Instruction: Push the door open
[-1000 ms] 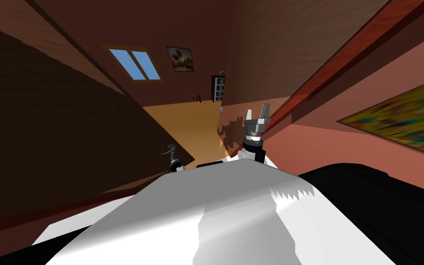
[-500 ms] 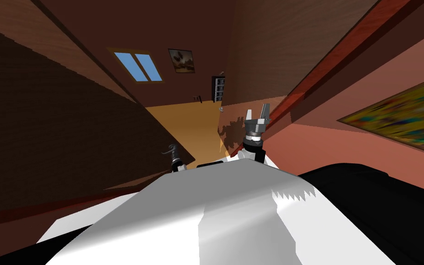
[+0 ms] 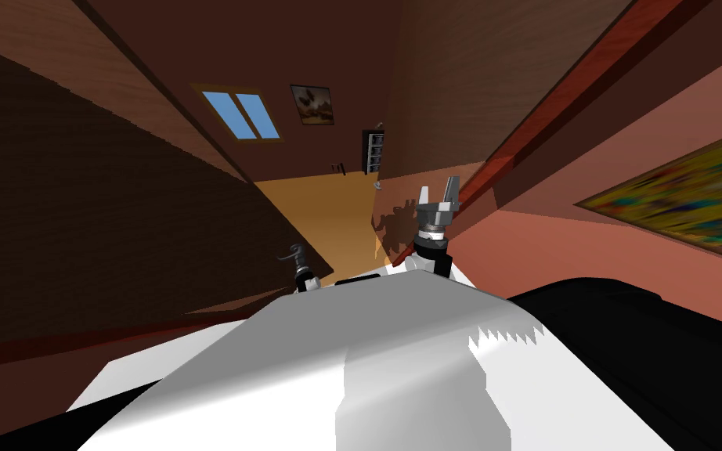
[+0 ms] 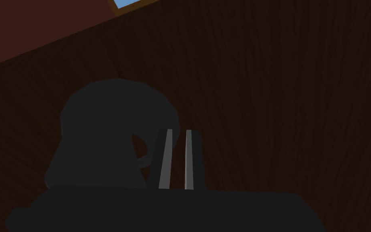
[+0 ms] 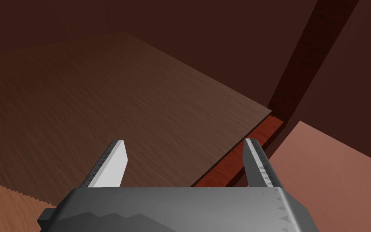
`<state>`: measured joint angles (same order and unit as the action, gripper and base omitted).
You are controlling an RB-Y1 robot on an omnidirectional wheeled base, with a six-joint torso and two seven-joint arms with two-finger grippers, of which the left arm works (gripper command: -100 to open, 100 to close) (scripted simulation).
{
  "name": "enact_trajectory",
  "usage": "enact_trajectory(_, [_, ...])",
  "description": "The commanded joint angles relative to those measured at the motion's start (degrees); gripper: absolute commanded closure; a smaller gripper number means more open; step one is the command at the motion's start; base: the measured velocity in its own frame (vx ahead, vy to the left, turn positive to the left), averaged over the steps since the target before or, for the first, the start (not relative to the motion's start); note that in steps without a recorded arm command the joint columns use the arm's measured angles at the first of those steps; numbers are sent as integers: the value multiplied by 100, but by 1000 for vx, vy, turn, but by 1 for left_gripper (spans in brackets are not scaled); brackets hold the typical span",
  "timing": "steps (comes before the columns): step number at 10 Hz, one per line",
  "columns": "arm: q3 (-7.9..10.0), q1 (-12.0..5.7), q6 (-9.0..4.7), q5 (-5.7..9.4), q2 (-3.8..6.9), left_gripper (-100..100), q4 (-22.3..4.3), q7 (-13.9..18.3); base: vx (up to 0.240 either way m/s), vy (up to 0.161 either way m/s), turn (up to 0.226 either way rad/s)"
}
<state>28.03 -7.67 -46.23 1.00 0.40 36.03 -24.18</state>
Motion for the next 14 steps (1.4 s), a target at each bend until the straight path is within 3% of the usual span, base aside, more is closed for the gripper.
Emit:
enact_trajectory(1, [-70,-177,-123,175,38,-100,-78,286,-69,4,60])
enact_trajectory(2, [-70,-177,-123,175,38,-100,-78,363,-46,0,8])
enact_trajectory(4, [-184,-257,-107,340,-18,-100,-125,681,-49,2,38])
enact_trajectory(6, [-184,-257,-107,340,-18,-100,-125,723,-28,-2,6])
enact_trajectory(7, [-276,-322,-94,474,-69,-100,-164,1007,-36,5,61])
enact_trajectory(12, [-394,-405,-78,645,-146,-100,-213,1399,-32,4,23])
enact_trajectory(13, [-369,-314,3,622,-180,-100,-215,1314,-11,6,-1])
enact_trajectory(14, [-370,-384,178,639,5,-100,-229,1322,-17,-1,29])
